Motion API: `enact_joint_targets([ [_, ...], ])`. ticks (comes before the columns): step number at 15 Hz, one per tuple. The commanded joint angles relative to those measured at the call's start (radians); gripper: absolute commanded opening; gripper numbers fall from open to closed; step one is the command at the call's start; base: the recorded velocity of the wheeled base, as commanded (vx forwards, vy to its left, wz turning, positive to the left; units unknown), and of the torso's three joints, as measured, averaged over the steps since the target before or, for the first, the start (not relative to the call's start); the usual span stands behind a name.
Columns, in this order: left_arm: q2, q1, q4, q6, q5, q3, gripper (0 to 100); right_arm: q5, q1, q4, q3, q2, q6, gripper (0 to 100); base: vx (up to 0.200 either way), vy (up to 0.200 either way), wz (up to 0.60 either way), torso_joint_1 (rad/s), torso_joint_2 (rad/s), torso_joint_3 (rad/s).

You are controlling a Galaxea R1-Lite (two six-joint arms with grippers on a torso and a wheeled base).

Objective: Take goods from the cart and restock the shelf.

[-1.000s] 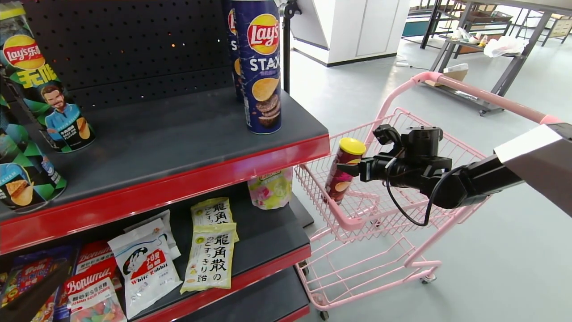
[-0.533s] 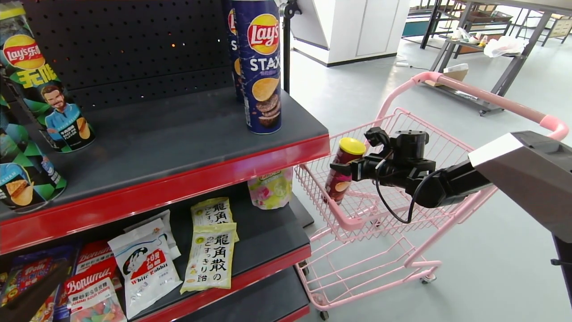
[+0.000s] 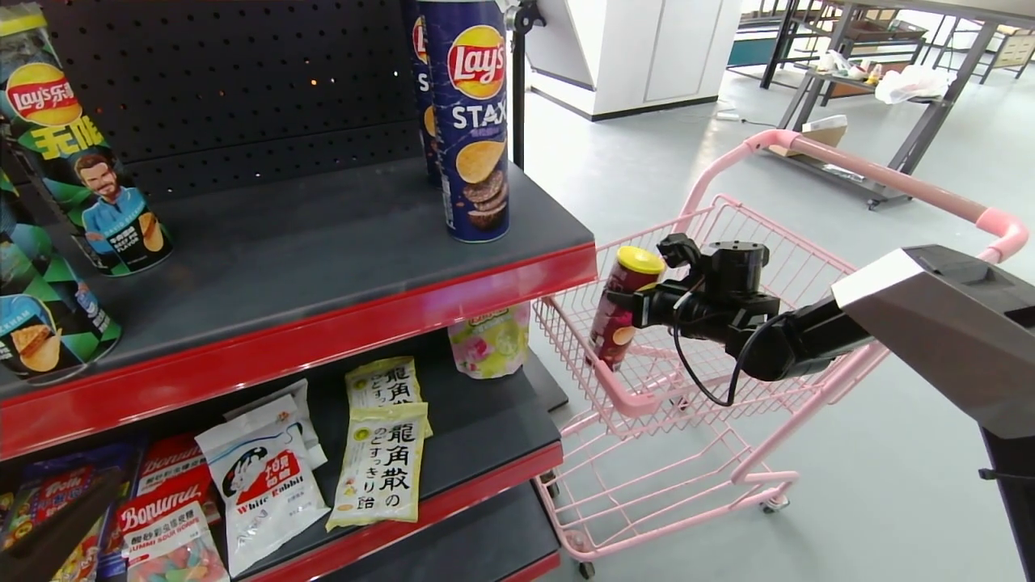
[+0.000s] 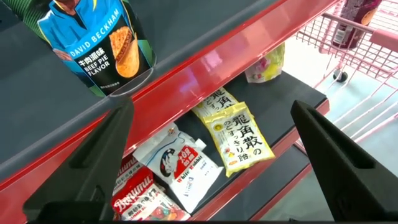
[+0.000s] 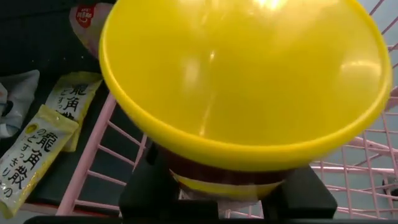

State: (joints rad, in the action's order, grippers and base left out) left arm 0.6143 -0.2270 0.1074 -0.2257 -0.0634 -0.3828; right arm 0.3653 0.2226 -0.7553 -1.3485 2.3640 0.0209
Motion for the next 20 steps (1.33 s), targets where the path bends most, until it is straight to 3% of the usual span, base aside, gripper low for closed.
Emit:
enact_joint_targets([
  [1, 0.001, 0.0, 0.001, 0.0, 0.001, -0.005, 100, -0.014, -0.006, -0.004, 0.035, -0.123, -0.001, 0, 0.0, 0.0, 0.0, 0.0, 0.0, 0.0],
  [8, -0.008, -0.002, 0.0, -0.001, 0.002, -0.004, 100, -0.132, -0.092, 0.1, 0.235, -0.583, -0.021, 0, 0.0, 0.0, 0.0, 0.0, 0.0, 0.0],
  [10, -0.004, -0.002, 0.001, -0.012, 0.014, -0.018, 100, -0.368, -0.081, 0.221, 0.282, -0.74, -0.03, 0, 0.0, 0.0, 0.0, 0.0, 0.0, 0.0],
  [12, -0.014, -0.009, 0.001, -0.001, 0.051, -0.019, 100, -0.399, -0.058, 0.413, 0.295, -0.884, -0.042, 0, 0.0, 0.0, 0.0, 0.0, 0.0, 0.0],
  [13, -0.033, -0.009, 0.0, 0.019, 0.083, -0.019, 100, -0.402, -0.052, 0.55, 0.307, -0.965, -0.044, 0, 0.0, 0.0, 0.0, 0.0, 0.0, 0.0],
  [14, -0.048, -0.009, -0.005, 0.059, 0.096, -0.018, 100, -0.408, -0.037, 0.653, 0.316, -1.04, -0.041, 0, 0.0, 0.0, 0.0, 0.0, 0.0, 0.0],
  [16, -0.087, -0.009, -0.092, 0.132, 0.097, -0.019, 100, -0.425, -0.026, 0.719, 0.408, -1.169, -0.042, 0, 0.0, 0.0, 0.0, 0.0, 0.0, 0.0],
  [17, -0.108, -0.009, -0.144, 0.151, 0.1, -0.019, 100, -0.444, -0.026, 0.723, 0.465, -1.232, -0.047, 0, 0.0, 0.0, 0.0, 0.0, 0.0, 0.0],
  [20, -0.148, -0.009, -0.189, 0.158, 0.126, 0.015, 100, -0.457, -0.031, 0.732, 0.632, -1.416, -0.085, 0, 0.0, 0.0, 0.0, 0.0, 0.0, 0.0],
])
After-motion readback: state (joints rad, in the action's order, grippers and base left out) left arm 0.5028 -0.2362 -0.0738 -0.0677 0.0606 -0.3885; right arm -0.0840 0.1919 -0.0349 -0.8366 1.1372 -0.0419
